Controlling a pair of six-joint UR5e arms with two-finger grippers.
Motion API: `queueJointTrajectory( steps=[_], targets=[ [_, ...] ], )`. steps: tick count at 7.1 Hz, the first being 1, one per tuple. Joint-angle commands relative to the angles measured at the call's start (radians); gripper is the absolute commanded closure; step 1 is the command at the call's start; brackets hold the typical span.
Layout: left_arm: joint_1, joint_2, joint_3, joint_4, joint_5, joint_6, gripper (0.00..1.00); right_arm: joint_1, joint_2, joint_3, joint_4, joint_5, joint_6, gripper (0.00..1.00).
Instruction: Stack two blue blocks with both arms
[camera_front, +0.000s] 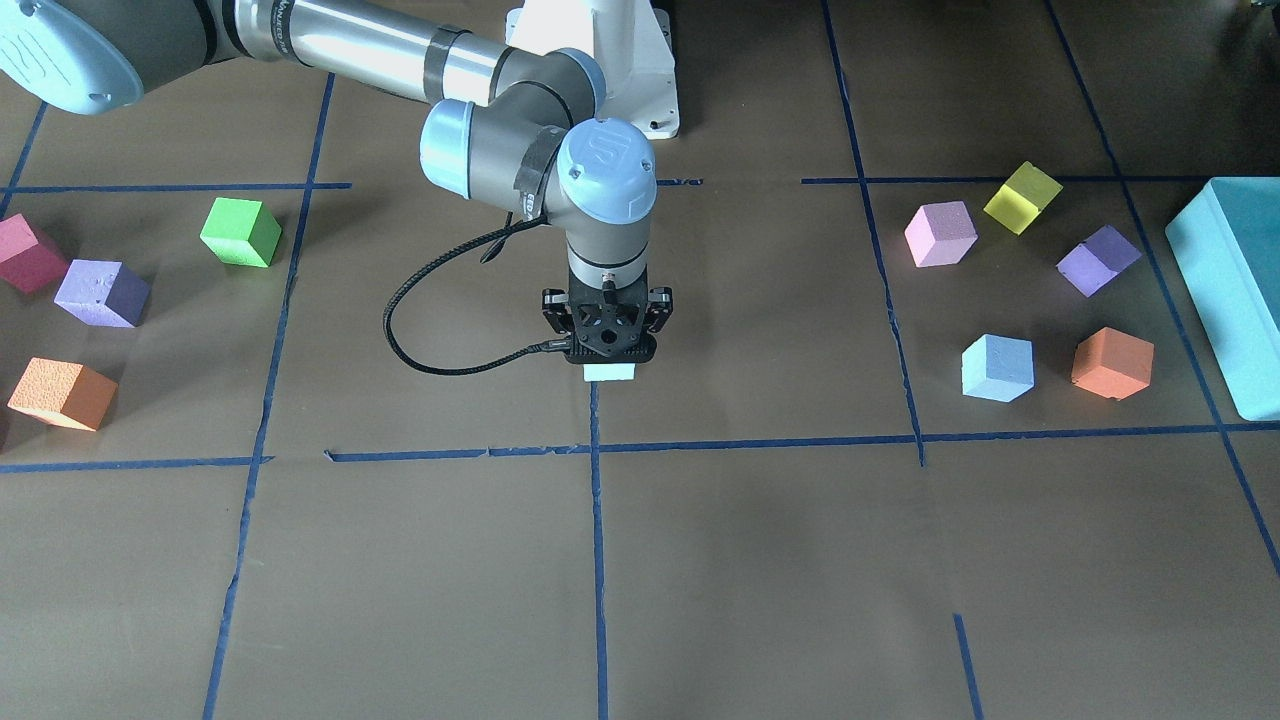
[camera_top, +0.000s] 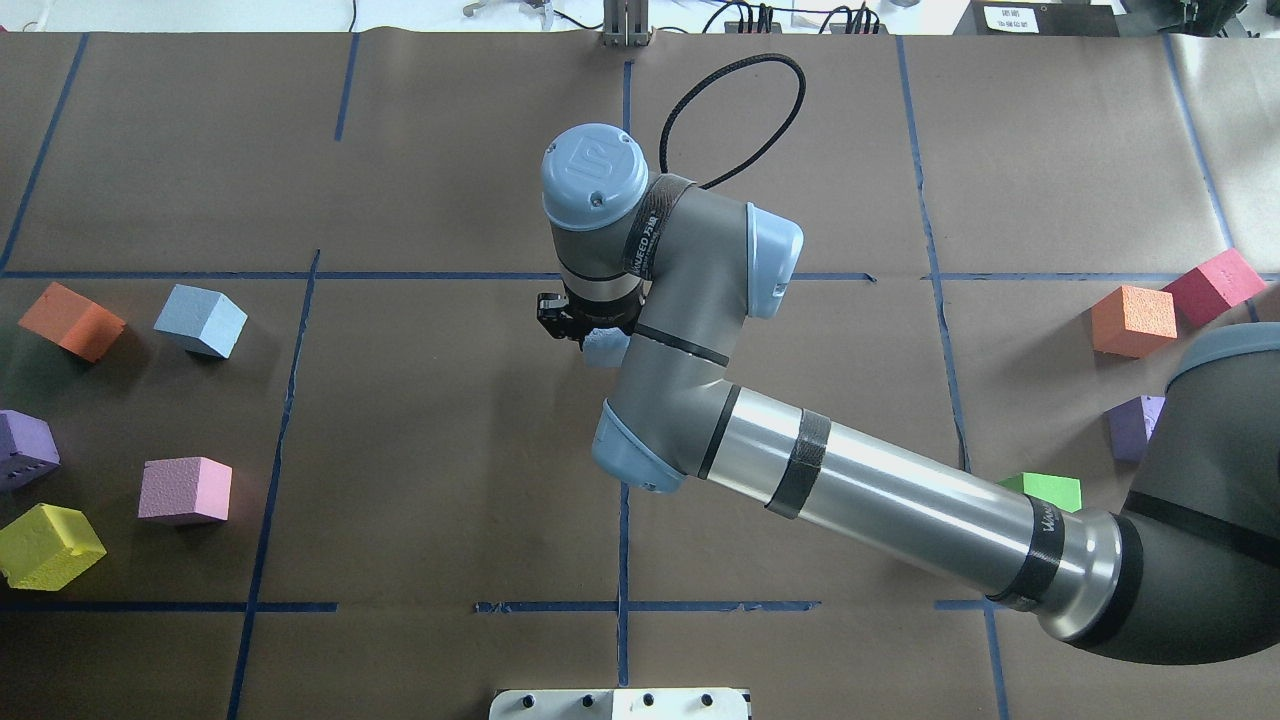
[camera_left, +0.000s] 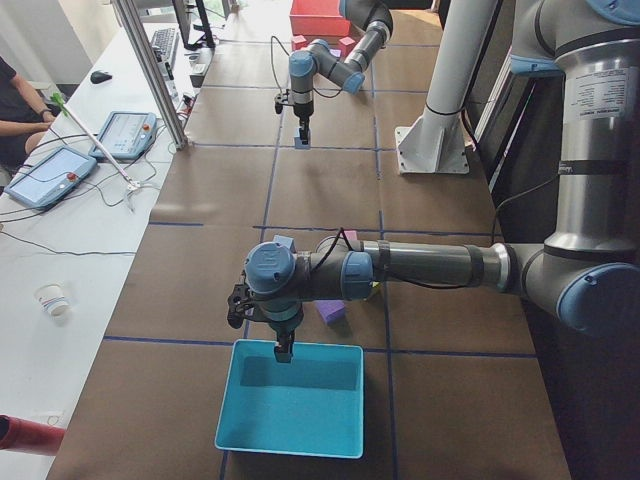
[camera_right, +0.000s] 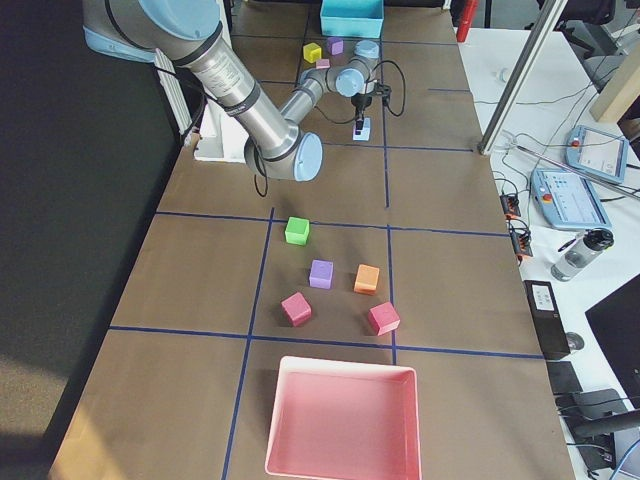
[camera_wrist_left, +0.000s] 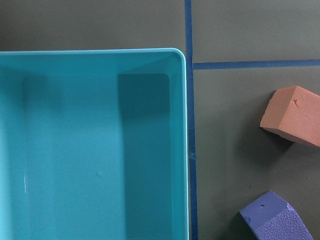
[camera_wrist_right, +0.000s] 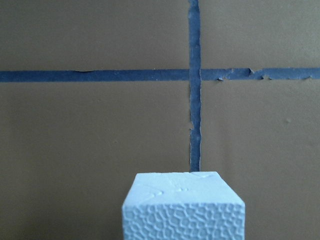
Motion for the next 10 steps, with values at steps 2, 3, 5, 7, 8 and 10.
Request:
queueJointTrajectory(
  steps=[2, 3, 5, 7, 8, 10],
  targets=[
    [0.000, -0.001, 0.000, 0.000, 0.000, 0.000, 0.00, -0.006, -0.021, -0.002, 0.000, 0.000, -0.001, 0.70],
    [0.000, -0.001, 0.000, 0.000, 0.000, 0.000, 0.00, -0.008, -0.027, -0.004, 0.002, 0.000, -0.003, 0.38],
    [0.000, -0.002, 0.000, 0.000, 0.000, 0.000, 0.00, -0.013, -0.026, -0.004, 0.002, -0.006, -0.003, 0.02],
    [0.000, -0.004, -0.008, 0.002, 0.000, -0.002, 0.00, -0.010, -0.023, -0.002, 0.005, -0.006, 0.000, 0.01],
    [0.000, -0.005, -0.008, 0.002, 0.000, -0.003, 0.00, 0.001, -0.018, 0.007, 0.003, -0.005, -0.001, 0.01],
    [0.000, -0.005, -0.010, 0.002, 0.000, -0.003, 0.00, 0.052, -0.020, 0.080, -0.050, 0.000, -0.003, 0.01]
  ],
)
